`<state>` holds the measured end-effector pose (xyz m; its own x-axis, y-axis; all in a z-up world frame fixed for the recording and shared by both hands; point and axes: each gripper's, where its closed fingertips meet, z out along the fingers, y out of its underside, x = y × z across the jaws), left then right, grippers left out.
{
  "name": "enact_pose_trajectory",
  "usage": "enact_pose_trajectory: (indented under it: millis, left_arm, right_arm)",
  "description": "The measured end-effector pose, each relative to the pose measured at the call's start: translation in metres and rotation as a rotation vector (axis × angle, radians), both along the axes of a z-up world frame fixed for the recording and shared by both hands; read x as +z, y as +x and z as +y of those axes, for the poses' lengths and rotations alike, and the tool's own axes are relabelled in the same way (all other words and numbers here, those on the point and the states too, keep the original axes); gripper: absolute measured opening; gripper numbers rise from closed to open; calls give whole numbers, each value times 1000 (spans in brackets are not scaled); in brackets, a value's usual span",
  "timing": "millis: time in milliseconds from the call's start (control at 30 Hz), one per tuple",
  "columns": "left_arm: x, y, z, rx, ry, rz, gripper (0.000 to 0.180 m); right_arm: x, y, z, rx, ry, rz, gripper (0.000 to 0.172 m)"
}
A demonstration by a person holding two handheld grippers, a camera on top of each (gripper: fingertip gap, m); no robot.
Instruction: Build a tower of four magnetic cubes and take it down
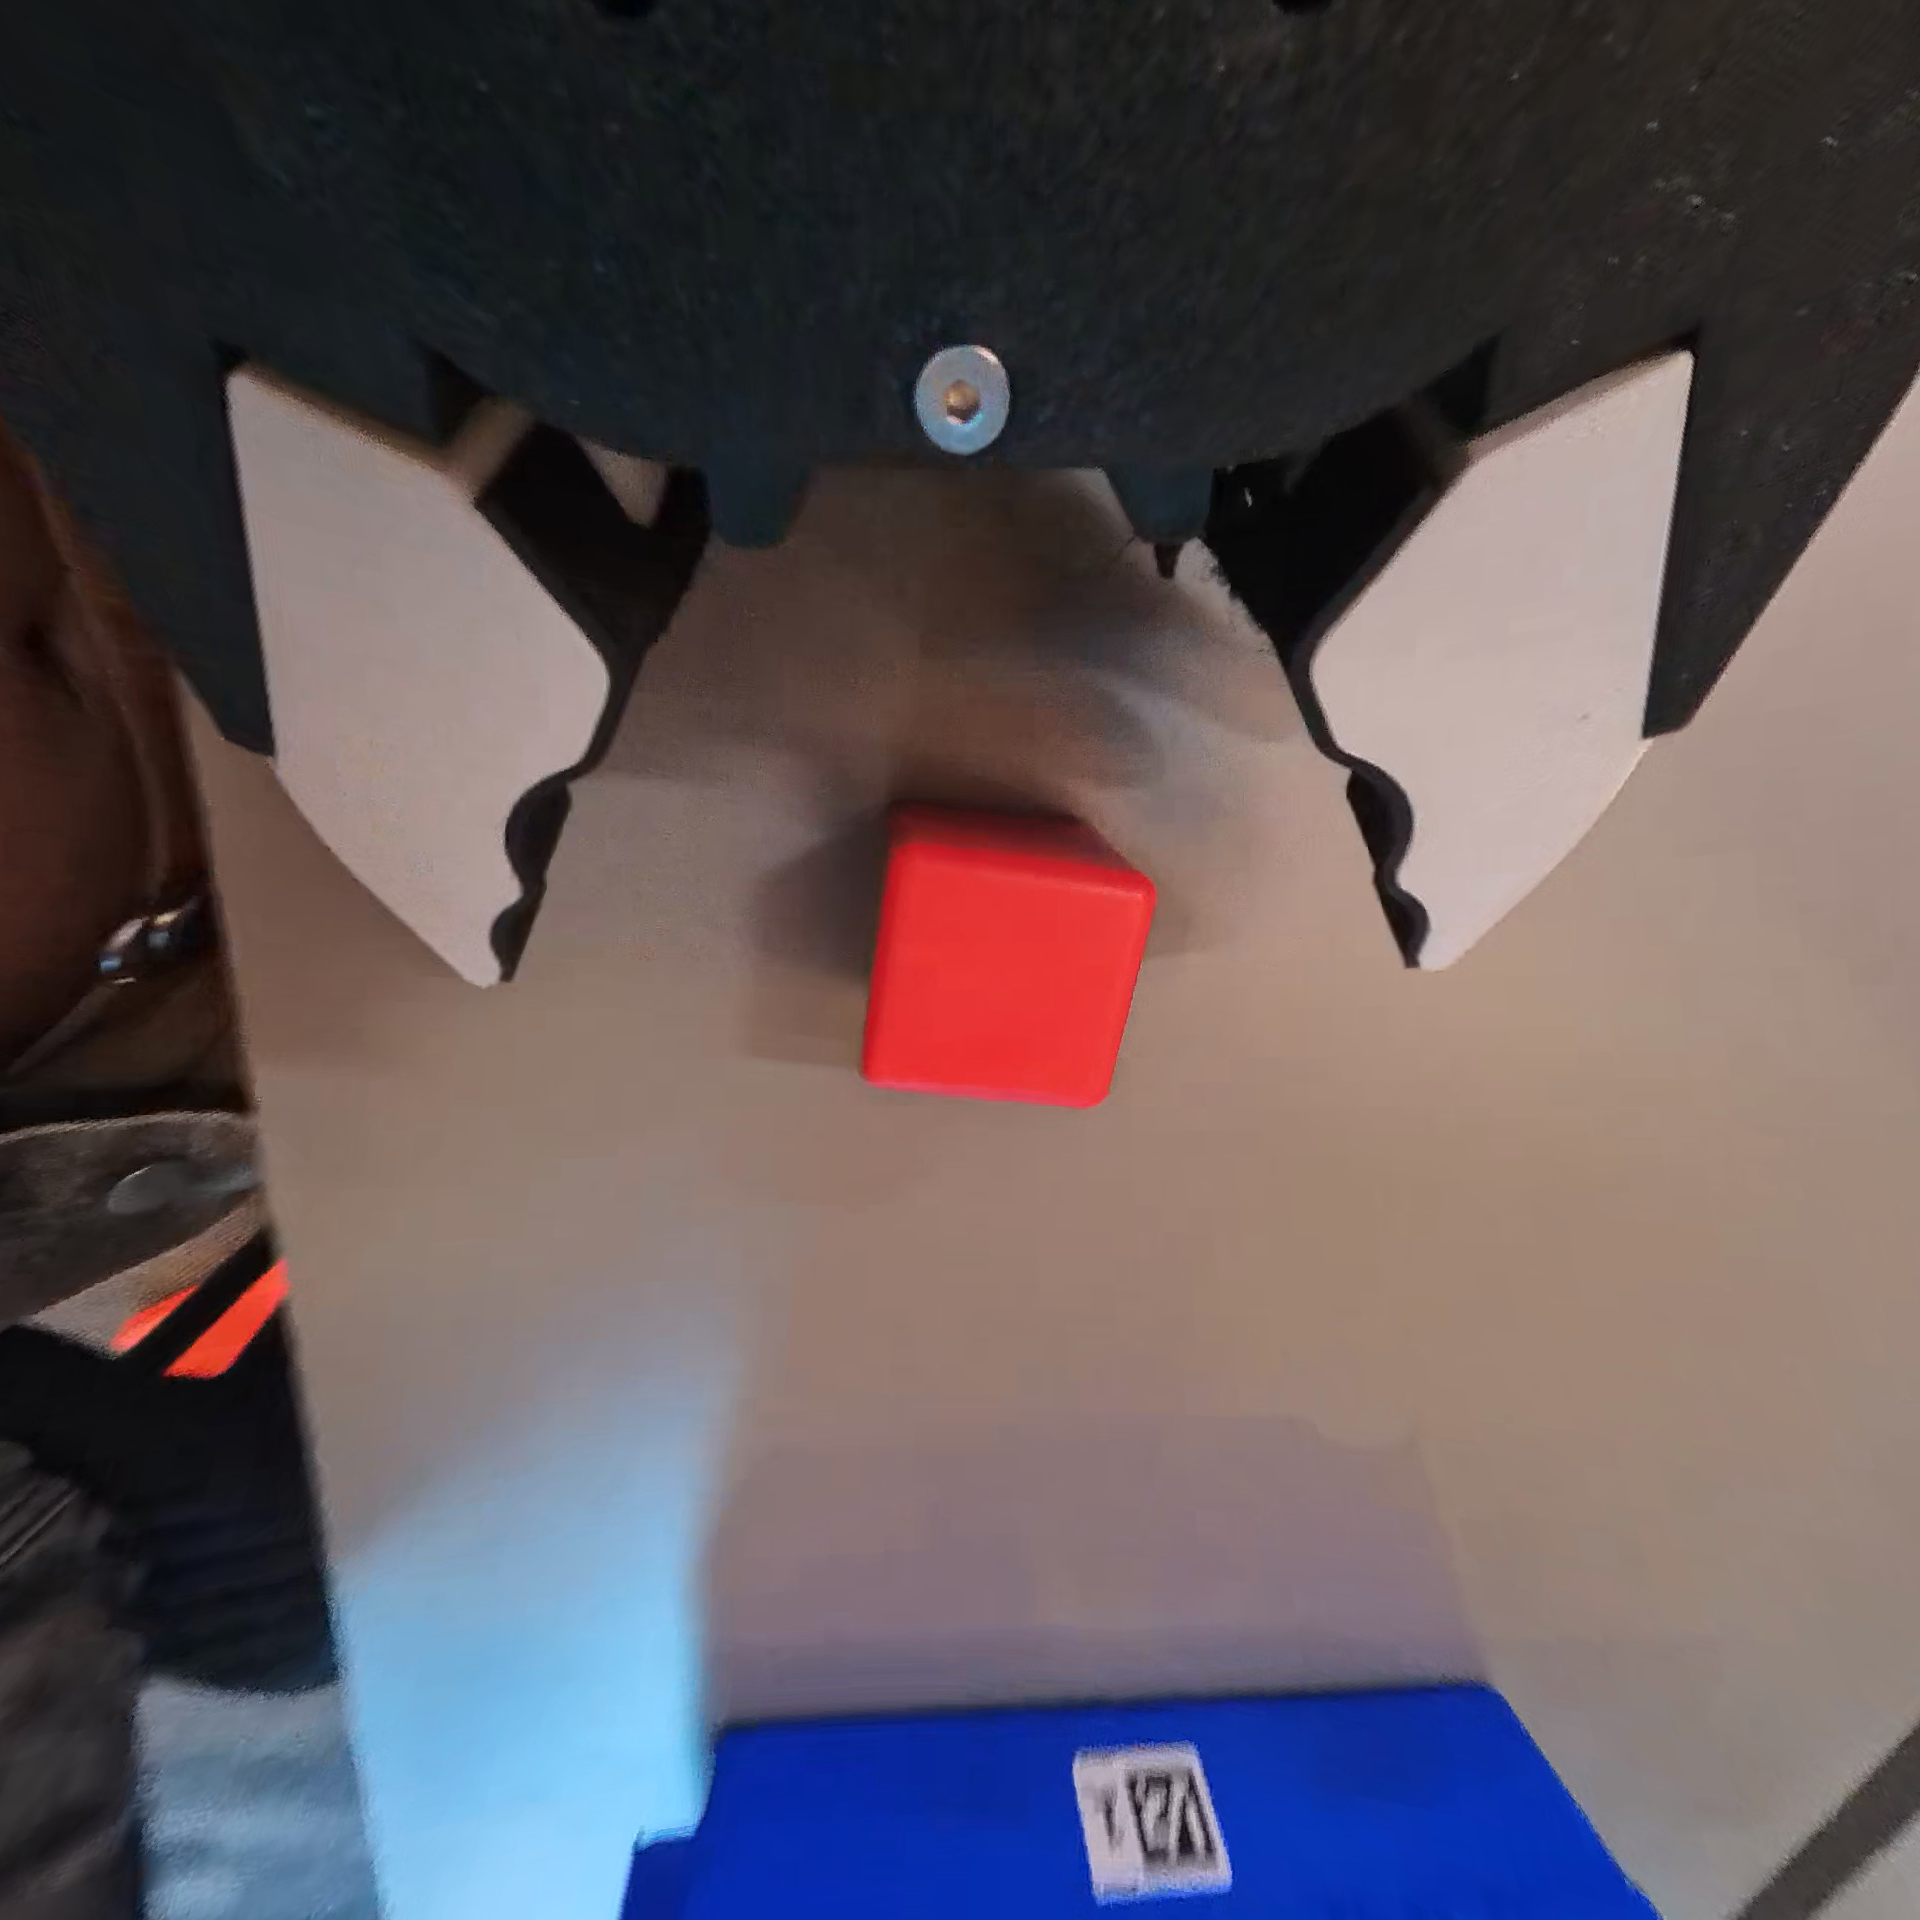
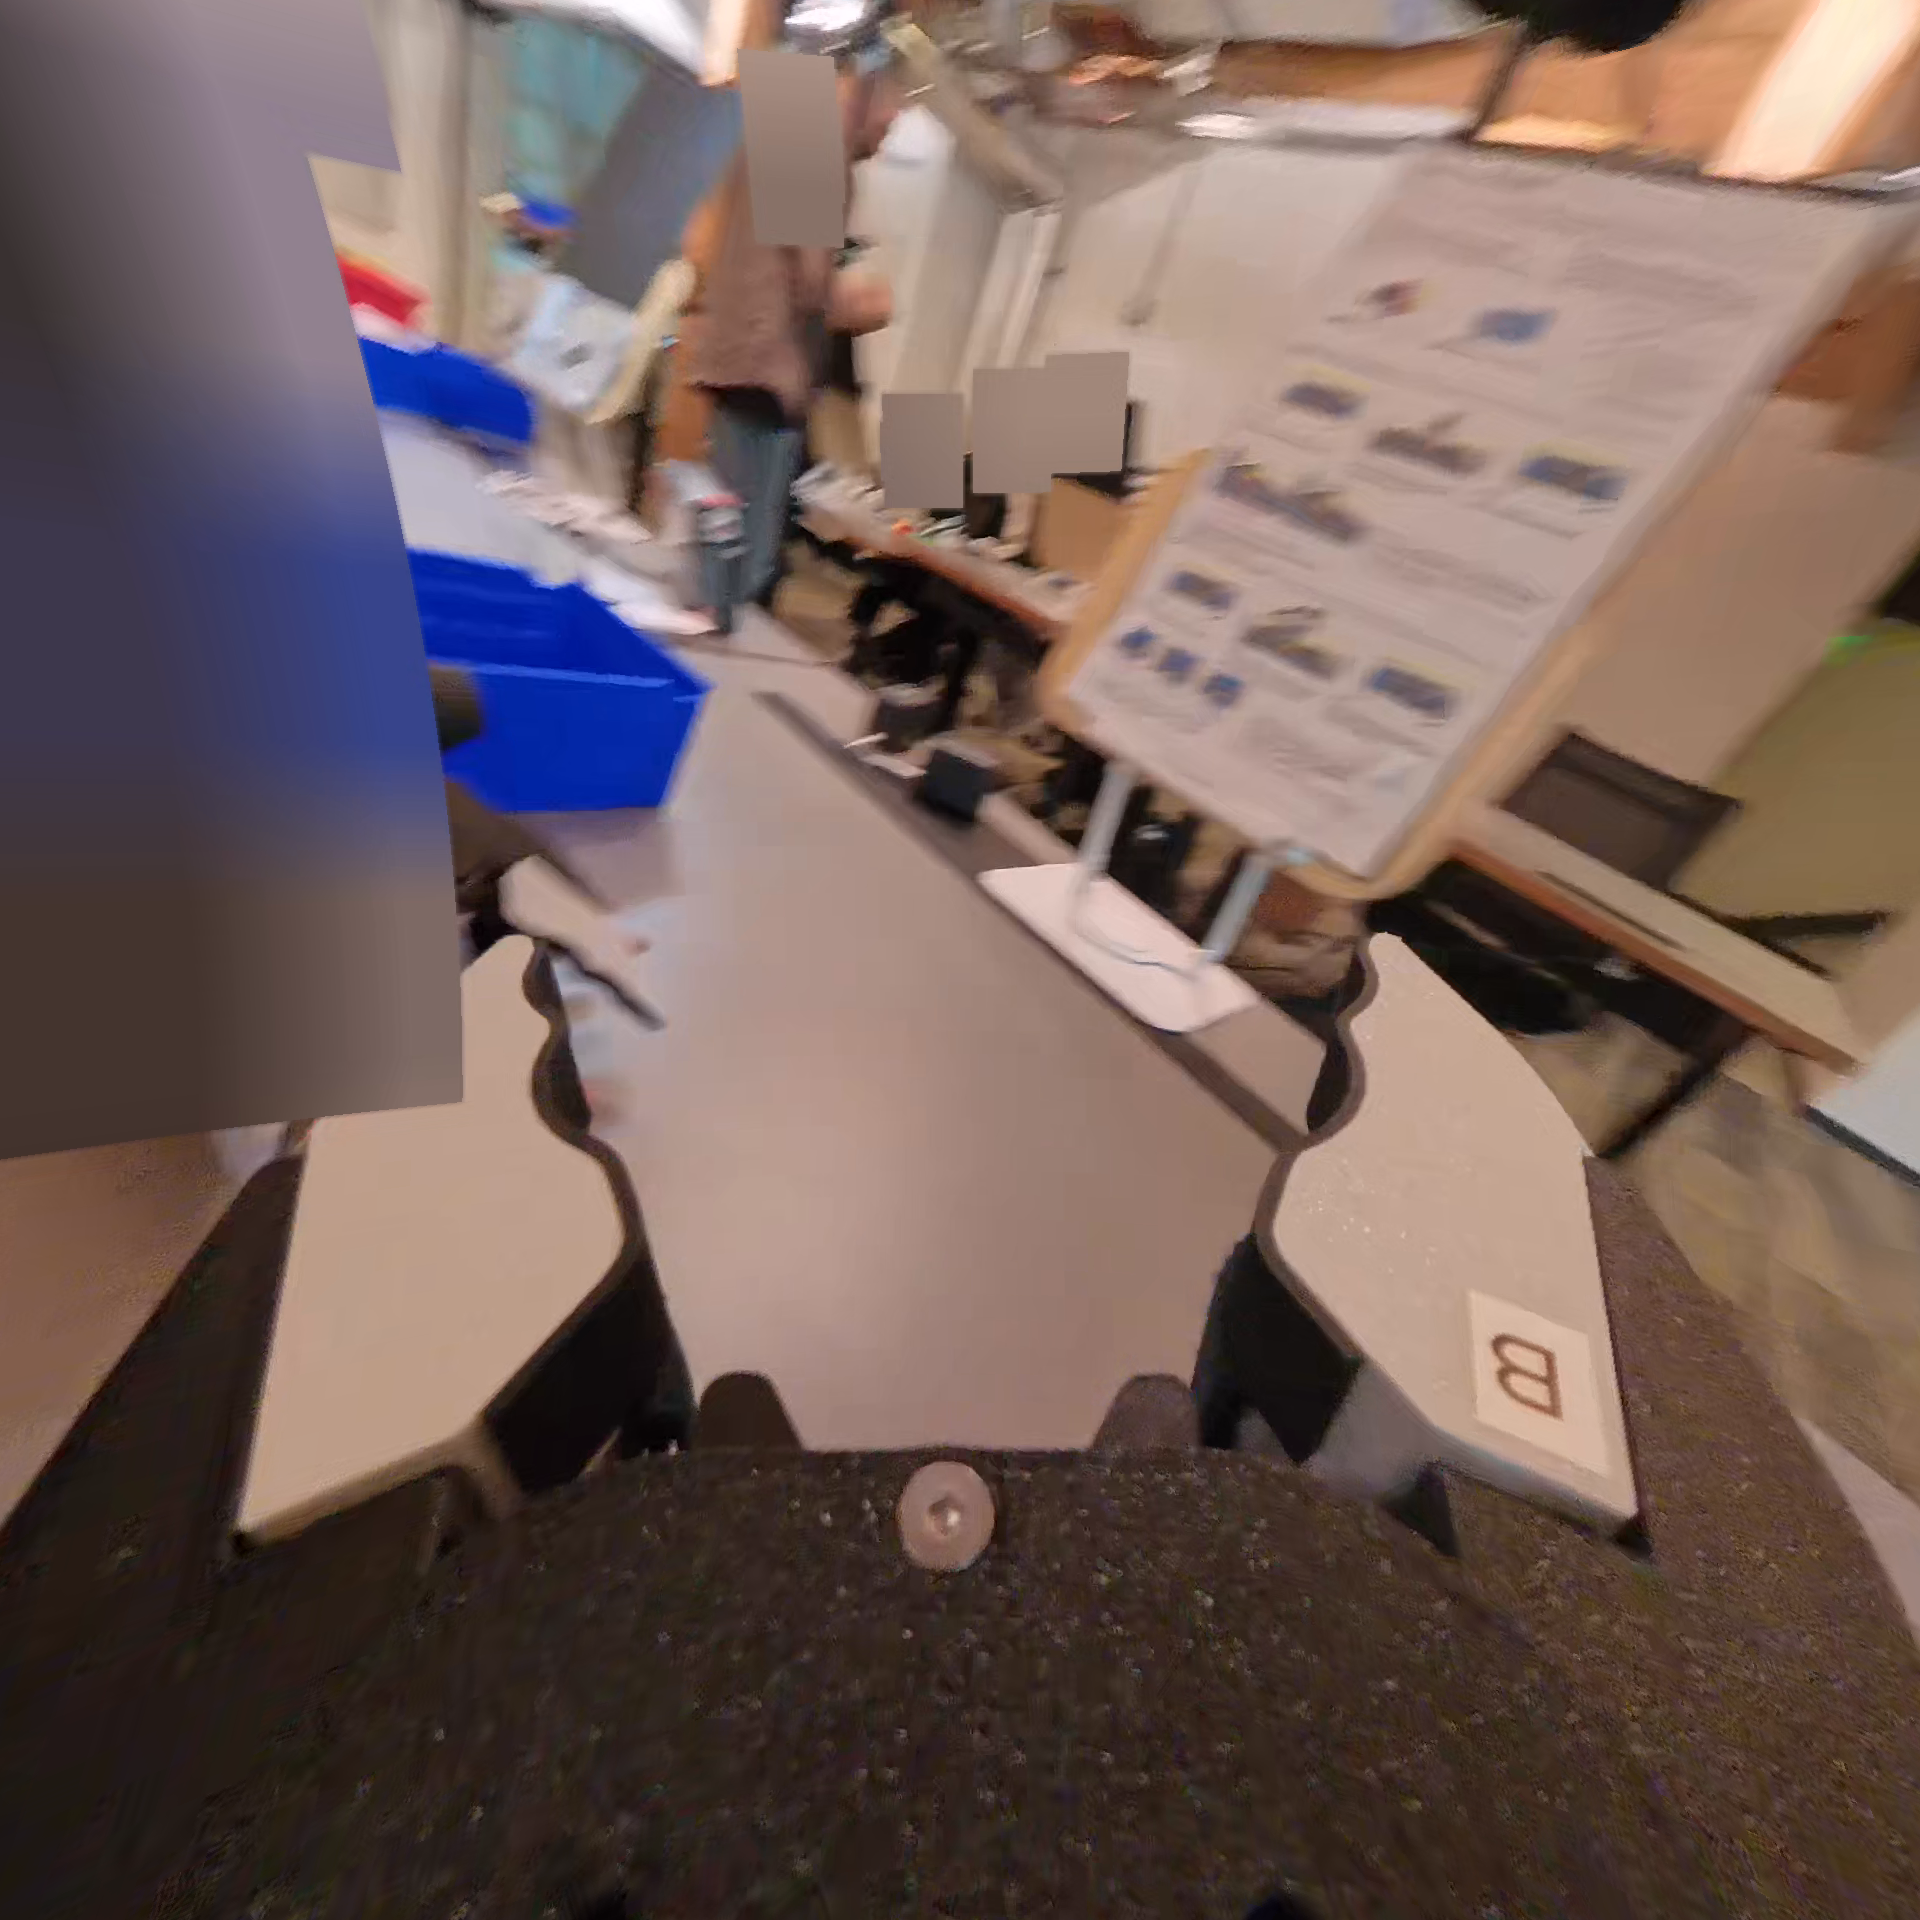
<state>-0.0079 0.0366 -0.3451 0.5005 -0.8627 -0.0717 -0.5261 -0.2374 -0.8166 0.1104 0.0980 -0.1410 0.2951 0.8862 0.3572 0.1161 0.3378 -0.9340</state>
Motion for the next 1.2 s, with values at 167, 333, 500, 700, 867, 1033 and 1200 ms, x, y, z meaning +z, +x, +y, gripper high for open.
enact_pose_trajectory:
  millis: [167,333,500,700,867,1033,1200]
  left_arm:
    - [51,-3,-12,-27,91,-160,146]
    - [72,-25,-9,73,168,-134,146]
    - [59,-41,-1,139,161,-50,146]
    - [57,-39,-2,114,150,-55,146]
    - [67,-35,-3,95,171,-138,146]
    - [84,-32,-7,69,192,-247,145]
    - [106,-26,-13,33,223,-385,144]
  right_arm:
    - [-67,-83,-48,297,-115,-253,126]
    - [-156,-137,-69,468,-274,-499,124]
    - [-200,-147,-60,426,-305,-655,97]
    - [-205,-148,-60,437,-332,-668,49]
    - [-187,-144,-49,397,-403,-572,49]
    - [-140,-129,-49,384,-337,-440,49]
    - [-89,-96,-37,259,-223,-339,49]
